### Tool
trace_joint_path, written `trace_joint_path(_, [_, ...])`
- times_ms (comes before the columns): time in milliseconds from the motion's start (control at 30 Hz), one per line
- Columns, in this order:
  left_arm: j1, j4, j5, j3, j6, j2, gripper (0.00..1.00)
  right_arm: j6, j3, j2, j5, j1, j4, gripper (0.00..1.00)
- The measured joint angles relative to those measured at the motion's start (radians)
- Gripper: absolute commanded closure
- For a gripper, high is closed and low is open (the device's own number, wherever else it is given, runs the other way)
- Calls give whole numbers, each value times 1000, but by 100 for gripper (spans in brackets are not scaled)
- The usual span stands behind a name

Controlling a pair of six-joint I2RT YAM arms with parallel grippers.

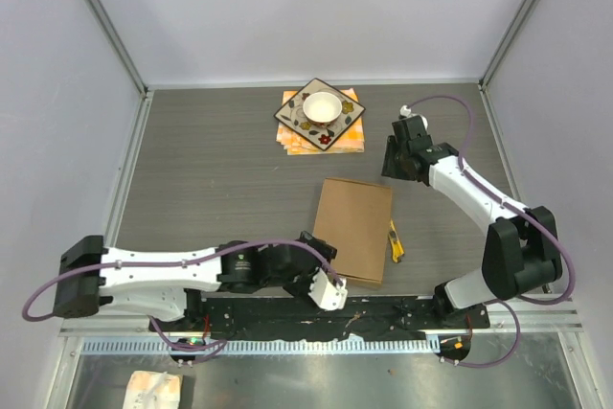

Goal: Unpack the express box
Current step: Adjust the express box at the center of the board.

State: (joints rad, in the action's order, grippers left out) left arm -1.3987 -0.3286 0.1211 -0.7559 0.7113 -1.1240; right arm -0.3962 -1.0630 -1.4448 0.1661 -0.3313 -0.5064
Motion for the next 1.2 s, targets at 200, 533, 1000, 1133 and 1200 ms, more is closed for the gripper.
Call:
trace_joint_path(200, [19, 31, 37, 42, 51, -158, 10, -14, 76, -25, -7, 26, 6, 68])
trace_joint_path(533, [174, 107, 108, 31, 84, -311, 14, -21, 164, -29, -23, 45, 129, 82])
trace_joint_path(1000, [473, -23, 253, 27, 21, -254, 14, -56, 246, 53, 33, -166, 101, 89])
trace_joint_path(1133, [576, -69, 252, 28, -8, -196, 14, -103, 246, 59, 36, -266, 74, 89])
trace_joint_path(1200, [649, -73, 247, 17, -34, -180, 14, -134, 250, 61, 20, -319, 57, 89])
